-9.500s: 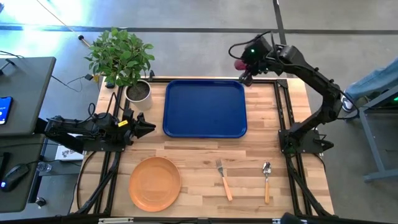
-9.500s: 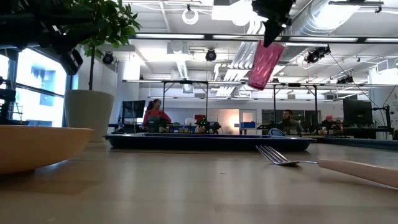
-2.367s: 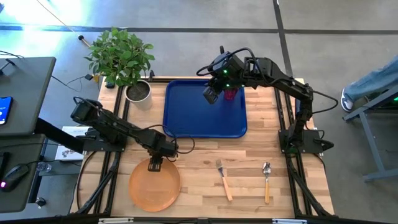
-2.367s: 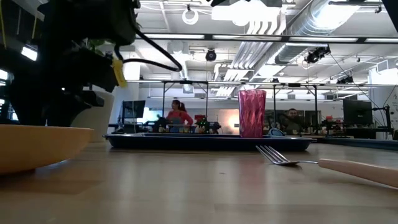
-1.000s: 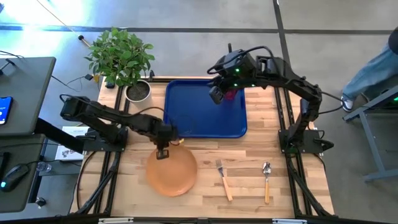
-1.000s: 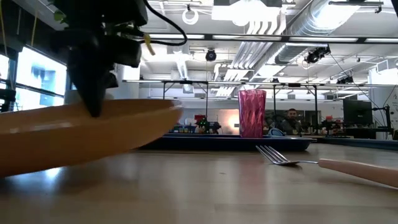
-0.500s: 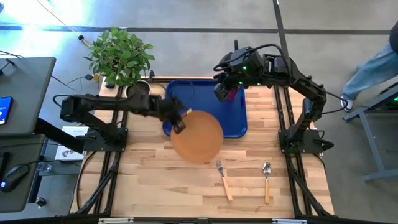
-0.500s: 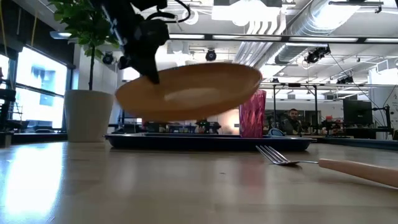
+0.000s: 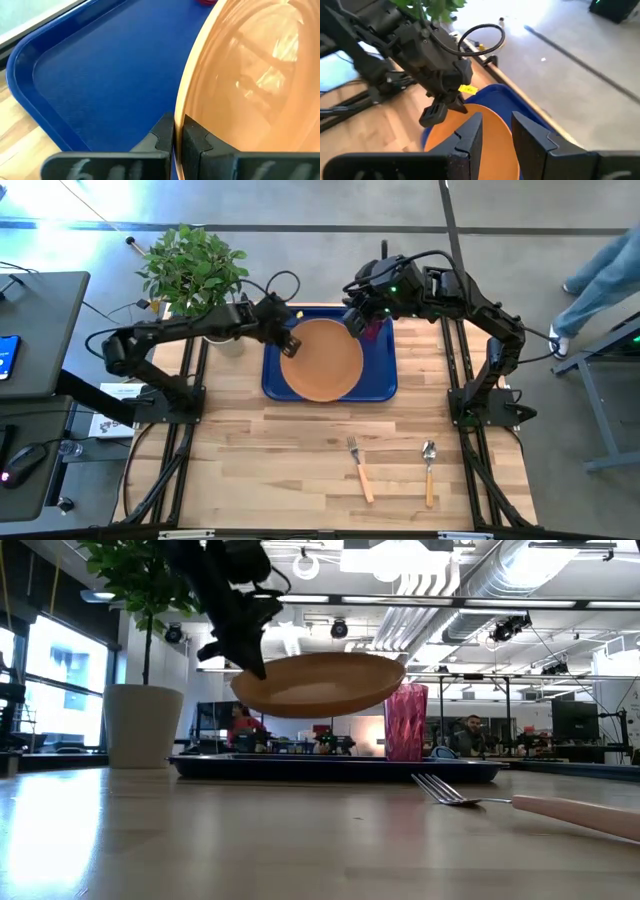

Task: Pick and place plate/cup/fork/spoon on tray
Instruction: Put the plate on the tray to the bottom of the cup

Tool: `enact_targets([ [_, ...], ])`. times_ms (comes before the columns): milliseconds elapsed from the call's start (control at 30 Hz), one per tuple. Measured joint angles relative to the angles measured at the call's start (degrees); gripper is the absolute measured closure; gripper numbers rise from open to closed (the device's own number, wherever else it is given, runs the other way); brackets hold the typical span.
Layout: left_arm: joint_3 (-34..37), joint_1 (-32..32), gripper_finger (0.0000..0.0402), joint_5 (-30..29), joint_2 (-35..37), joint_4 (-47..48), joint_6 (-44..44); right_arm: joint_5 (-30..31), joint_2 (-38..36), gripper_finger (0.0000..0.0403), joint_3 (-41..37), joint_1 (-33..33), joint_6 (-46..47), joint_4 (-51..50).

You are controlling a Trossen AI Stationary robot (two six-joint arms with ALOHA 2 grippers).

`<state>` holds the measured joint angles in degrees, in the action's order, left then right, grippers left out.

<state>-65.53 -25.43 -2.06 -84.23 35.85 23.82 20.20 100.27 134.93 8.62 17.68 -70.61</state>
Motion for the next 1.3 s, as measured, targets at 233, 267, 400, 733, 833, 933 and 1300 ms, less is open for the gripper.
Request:
enact_targets([
  [233, 0.0, -3.5, 0.0397, 3.0, -5.6, -2.3, 2.1, 4.4, 0.0, 0.0308, 0.0, 1.1, -3.3, 0.1],
  [267, 0.0, -3.9, 0.0397, 4.3, -6.4, -2.8, 2.7, 4.4, 0.0, 0.0308, 0.0, 1.5, -3.4, 0.1],
  [400, -0.9, -5.2, 0.0397, 6.5, -10.2, -4.0, 4.9, 4.4, 0.0, 0.0308, 0.0, 3.4, -3.8, 0.1],
  [733, -3.5, -7.6, 0.0397, 10.1, -18.0, -3.6, 7.6, 3.5, 0.0, 0.0308, 0.0, 6.4, -6.2, 0.1],
  [833, -3.5, -8.2, 0.0397, 10.1, -18.8, -3.6, 8.5, 3.5, 0.0, 0.0308, 0.0, 6.9, -6.7, 0.1],
  [933, -3.6, -8.8, 0.0397, 10.2, -19.2, -3.7, 9.0, 3.4, 0.0, 0.0308, 0.0, 7.4, -7.5, -0.1],
  [1300, -3.6, -9.5, 0.0397, 8.8, -19.2, -3.7, 10.1, 3.4, 0.0, 0.0308, 0.0, 7.9, -9.2, -0.7],
])
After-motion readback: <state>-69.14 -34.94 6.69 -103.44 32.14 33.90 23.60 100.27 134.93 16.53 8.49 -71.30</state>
